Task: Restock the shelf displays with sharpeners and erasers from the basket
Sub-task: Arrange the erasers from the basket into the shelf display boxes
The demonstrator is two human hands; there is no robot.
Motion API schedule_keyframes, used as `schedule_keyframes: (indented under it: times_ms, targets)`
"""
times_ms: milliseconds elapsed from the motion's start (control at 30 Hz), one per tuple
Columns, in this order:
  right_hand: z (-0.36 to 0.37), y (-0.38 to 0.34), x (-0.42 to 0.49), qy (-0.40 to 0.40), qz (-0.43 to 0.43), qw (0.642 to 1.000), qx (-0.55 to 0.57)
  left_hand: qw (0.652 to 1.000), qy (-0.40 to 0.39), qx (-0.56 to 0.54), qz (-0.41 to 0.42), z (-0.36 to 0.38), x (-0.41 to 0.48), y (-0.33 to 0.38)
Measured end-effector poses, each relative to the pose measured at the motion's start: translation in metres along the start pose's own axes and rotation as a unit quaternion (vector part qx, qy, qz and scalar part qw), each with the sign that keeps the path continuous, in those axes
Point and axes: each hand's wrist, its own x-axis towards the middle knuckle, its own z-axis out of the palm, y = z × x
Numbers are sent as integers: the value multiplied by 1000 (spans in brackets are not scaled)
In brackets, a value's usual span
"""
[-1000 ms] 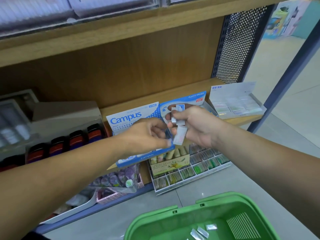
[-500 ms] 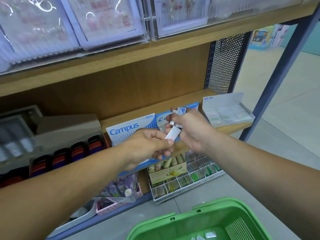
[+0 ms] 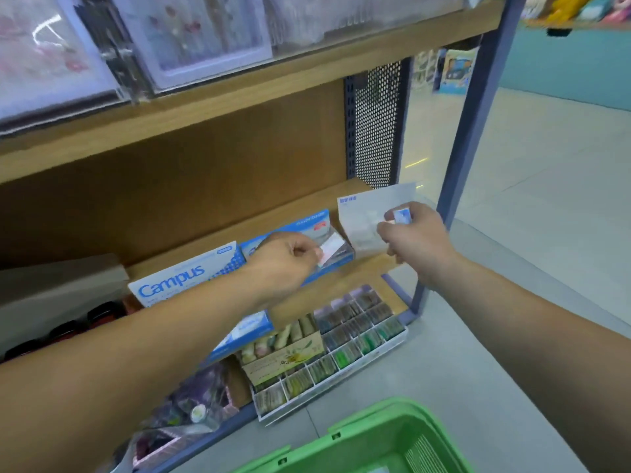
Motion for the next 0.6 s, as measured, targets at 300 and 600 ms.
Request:
schedule_keyframes:
  times_ms: [300, 600]
  targets:
    - [-56, 73, 35, 96, 29, 994, -38, 991, -23, 100, 88, 55, 81, 52]
    - [-47, 91, 52, 88, 58, 987, 124, 985, -44, 155, 68, 91, 122, 55]
